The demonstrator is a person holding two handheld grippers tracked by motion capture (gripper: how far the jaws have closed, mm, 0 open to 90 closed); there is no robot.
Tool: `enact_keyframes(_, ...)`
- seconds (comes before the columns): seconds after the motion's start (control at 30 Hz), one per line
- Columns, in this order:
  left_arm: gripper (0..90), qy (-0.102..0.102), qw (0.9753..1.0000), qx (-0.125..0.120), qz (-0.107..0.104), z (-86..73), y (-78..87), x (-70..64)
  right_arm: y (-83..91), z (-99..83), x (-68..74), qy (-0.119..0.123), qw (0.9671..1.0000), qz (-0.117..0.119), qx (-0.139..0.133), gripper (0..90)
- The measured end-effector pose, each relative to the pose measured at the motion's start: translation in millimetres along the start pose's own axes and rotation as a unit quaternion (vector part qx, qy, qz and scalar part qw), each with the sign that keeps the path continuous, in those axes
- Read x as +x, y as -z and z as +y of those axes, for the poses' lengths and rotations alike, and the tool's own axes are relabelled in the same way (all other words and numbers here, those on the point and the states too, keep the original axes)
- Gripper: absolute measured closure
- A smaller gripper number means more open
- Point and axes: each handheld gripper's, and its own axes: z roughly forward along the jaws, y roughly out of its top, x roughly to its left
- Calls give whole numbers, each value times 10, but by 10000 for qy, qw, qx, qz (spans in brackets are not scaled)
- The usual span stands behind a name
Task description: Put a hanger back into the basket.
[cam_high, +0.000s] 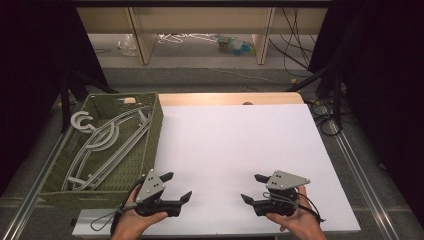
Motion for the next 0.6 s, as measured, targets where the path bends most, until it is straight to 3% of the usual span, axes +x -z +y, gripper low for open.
enact_keyframes(0.23, 172, -62, 9999, -89, -36, -39, 71, 12, 76, -43, 29, -193, 9997, -54, -170, 241)
enact_keyframes(0.3, 172, -63, 9999, -87, -7, -33, 82, 19, 84, -52, 25, -148, 9995, -123, -236, 237)
enact_keyframes(0.6, 174, -54, 9999, -108, 4, -30, 81, 29, 79, -49, 23, -232, 9994, -34, -267, 233)
